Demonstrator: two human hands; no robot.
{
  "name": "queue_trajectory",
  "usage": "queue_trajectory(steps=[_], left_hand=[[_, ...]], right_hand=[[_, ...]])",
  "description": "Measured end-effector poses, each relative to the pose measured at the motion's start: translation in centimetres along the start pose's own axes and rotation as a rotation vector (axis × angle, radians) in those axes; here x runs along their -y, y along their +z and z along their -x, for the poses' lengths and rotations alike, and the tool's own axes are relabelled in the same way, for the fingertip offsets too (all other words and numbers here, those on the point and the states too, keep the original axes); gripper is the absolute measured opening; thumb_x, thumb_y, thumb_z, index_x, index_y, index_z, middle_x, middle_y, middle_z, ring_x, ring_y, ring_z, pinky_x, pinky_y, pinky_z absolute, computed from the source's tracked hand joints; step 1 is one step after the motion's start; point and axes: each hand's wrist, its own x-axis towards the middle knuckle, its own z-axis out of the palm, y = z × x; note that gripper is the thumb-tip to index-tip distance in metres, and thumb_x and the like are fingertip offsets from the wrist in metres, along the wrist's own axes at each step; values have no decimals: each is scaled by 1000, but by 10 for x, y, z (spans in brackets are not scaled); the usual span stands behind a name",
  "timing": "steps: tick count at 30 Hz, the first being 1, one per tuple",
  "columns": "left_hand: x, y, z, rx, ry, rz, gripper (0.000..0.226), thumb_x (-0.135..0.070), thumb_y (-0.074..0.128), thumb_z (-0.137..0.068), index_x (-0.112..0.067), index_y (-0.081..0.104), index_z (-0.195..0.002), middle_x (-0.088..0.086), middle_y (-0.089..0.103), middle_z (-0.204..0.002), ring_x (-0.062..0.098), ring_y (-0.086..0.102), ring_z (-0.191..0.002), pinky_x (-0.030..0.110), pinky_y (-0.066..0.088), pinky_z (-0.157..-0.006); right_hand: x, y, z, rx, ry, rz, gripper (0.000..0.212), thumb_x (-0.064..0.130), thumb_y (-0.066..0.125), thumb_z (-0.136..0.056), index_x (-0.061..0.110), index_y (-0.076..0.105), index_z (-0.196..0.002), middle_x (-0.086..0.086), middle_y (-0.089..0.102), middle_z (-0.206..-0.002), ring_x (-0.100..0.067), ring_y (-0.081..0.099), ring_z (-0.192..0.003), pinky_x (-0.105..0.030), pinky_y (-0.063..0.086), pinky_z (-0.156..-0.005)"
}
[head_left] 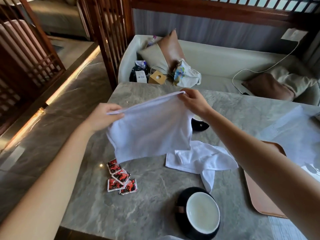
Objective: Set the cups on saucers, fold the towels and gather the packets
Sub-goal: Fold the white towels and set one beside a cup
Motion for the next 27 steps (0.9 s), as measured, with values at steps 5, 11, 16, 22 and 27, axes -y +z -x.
queue_trajectory(steps=[5,11,16,22,27], left_hand=[[9,-20,-24,-296,-59,280,18,-14,58,-89,-13,69,-104,-13,69,-78,-6,63,-74,9,49,-64],[10,-23,-41,-235,-113,539,21,-31,54,-91,-39,72,-83,-14,74,-87,3,69,-88,15,51,-70],[47,-9,-36,-92,-258,637,18,-17,51,-91,-20,68,-89,-6,76,-80,9,72,-75,23,59,-66],[90,24,-3,190,-520,669,21,-18,48,-91,-10,68,-93,4,76,-77,13,71,-66,23,58,-56],[114,49,24,384,-722,653,24,-25,52,-86,-12,72,-88,9,74,-73,16,70,-61,26,58,-56]], right_hand=[[1,-5,-29,-97,2,-50,12,9,48,-92,11,56,-83,-2,48,-72,-13,43,-68,-27,32,-58],[0,-28,-45,-62,-5,-157,18,15,54,-91,22,61,-77,7,49,-67,-1,43,-59,-18,36,-54],[-45,-39,-23,137,227,-371,11,13,58,-91,15,67,-85,6,65,-70,-6,62,-65,-22,53,-57],[-114,-19,32,337,533,-459,26,21,59,-89,7,64,-110,-8,67,-95,-19,67,-84,-33,60,-68],[-152,-1,79,526,686,-450,21,32,61,-85,15,70,-93,3,69,-75,-10,67,-68,-24,54,-55]])
